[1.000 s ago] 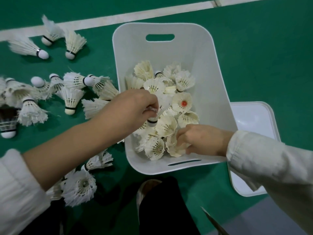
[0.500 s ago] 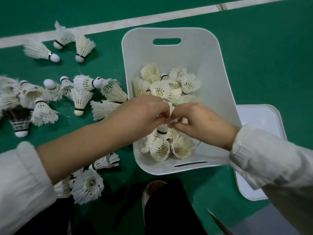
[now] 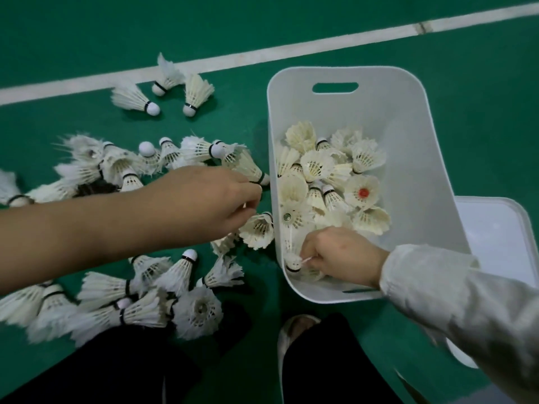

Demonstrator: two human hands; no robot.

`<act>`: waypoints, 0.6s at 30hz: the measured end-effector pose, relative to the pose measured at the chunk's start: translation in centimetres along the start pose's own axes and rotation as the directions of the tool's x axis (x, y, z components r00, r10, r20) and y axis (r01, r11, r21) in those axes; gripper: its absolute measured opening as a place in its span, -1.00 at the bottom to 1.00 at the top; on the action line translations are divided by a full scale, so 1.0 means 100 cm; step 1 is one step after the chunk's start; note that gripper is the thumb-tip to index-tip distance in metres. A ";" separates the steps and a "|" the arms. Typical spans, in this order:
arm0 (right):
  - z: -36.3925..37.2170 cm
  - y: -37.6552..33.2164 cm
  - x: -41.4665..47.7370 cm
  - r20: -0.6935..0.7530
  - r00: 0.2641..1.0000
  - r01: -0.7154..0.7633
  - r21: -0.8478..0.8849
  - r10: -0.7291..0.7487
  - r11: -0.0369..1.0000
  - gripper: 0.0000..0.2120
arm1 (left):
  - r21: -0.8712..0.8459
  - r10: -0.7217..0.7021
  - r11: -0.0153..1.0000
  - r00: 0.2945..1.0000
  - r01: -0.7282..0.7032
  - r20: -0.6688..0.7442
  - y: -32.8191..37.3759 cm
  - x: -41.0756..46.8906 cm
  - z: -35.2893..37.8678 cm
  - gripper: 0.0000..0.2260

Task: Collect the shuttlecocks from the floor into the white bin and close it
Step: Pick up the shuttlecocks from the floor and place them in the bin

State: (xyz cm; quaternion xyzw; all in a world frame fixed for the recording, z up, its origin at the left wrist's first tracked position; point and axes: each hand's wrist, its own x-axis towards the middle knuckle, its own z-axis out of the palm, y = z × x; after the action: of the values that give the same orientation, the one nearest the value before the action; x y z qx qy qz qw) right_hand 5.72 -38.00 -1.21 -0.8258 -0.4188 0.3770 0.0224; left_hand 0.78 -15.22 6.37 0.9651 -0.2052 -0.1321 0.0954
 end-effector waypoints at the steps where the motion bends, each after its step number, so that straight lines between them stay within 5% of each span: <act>1: 0.001 -0.001 0.001 0.011 1.000 0.003 -0.031 -0.003 1.000 -0.80 | -0.011 -0.021 1.000 0.999 0.022 0.030 -0.002 -0.004 0.004 -0.86; 6: -0.022 -0.010 -0.004 0.085 0.996 0.050 -0.150 -0.037 0.987 -0.74 | -0.021 -0.076 0.997 0.993 0.078 0.090 -0.011 -0.015 0.023 -0.84; 13: -0.109 -0.056 -0.015 -0.163 0.986 0.000 -0.268 -0.045 0.963 -0.80 | -0.065 -0.224 0.969 0.956 0.240 0.191 -0.033 -0.045 0.037 -0.78; 18: -0.117 -0.116 0.022 -0.154 0.969 0.137 -0.305 -0.191 0.942 -0.81 | -0.138 -0.400 0.893 0.895 0.429 0.196 -0.063 -0.091 0.056 -0.78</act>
State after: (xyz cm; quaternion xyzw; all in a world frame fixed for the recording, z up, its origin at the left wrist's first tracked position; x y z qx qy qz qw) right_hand 6.16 -25.61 9.87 -0.8130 -0.5337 0.2309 -0.0301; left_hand -6.54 -6.49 1.53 0.9601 0.0112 -0.2454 0.1337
